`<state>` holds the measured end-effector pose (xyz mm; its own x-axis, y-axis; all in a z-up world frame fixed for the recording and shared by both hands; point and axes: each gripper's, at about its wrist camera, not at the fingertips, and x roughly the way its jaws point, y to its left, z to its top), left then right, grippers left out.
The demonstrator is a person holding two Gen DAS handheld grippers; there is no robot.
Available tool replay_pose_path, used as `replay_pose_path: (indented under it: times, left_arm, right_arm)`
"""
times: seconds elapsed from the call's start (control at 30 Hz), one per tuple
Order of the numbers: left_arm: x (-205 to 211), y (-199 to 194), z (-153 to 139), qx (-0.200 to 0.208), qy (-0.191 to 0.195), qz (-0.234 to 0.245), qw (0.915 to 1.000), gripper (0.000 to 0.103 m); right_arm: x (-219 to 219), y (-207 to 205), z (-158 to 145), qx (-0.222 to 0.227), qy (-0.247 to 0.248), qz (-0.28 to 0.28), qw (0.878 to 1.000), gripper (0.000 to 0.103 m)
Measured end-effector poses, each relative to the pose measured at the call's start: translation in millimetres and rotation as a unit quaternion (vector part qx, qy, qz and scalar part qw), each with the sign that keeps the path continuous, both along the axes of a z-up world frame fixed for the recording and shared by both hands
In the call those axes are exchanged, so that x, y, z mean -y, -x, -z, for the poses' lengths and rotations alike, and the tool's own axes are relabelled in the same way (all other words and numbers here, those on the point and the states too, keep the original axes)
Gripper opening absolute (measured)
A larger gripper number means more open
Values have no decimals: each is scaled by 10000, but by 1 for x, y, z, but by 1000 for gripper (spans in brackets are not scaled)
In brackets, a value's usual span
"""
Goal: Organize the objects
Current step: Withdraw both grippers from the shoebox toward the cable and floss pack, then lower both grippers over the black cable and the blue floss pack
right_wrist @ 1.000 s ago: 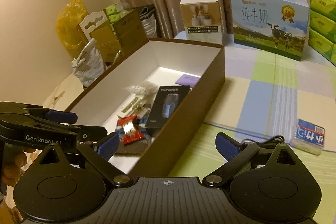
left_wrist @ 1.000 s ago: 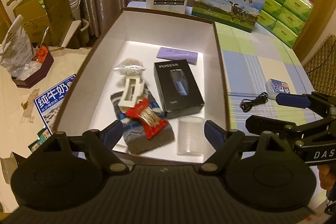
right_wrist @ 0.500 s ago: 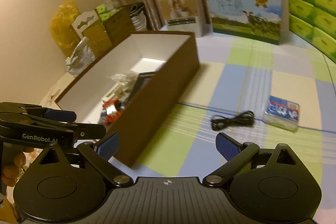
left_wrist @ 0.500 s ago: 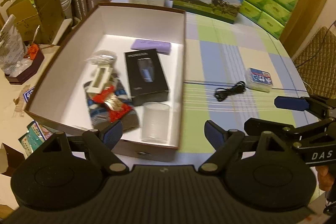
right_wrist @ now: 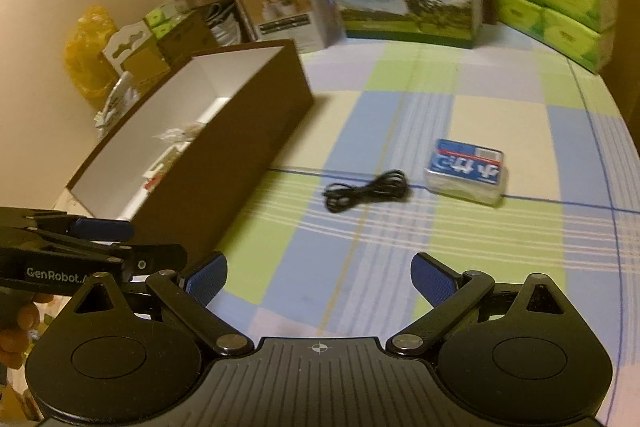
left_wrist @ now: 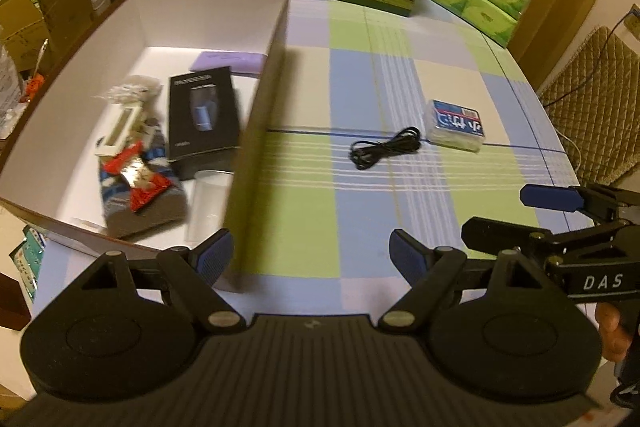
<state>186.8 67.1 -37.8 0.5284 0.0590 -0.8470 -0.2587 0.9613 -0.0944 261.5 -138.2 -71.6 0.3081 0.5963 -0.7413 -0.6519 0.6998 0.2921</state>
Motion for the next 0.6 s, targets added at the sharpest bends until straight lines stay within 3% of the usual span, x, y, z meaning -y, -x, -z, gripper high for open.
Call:
replay_pose_path:
  times: [0.37,0.6]
  left_arm:
    - [39,-32,27,-186,27,264,9995,82]
    - [55,-61,46,-255,179,168,9994,82]
  right_arm:
    - [41,-24,17,-157,150,616,9979,96]
    - [60,-44,30,-200,302,985,9945,96]
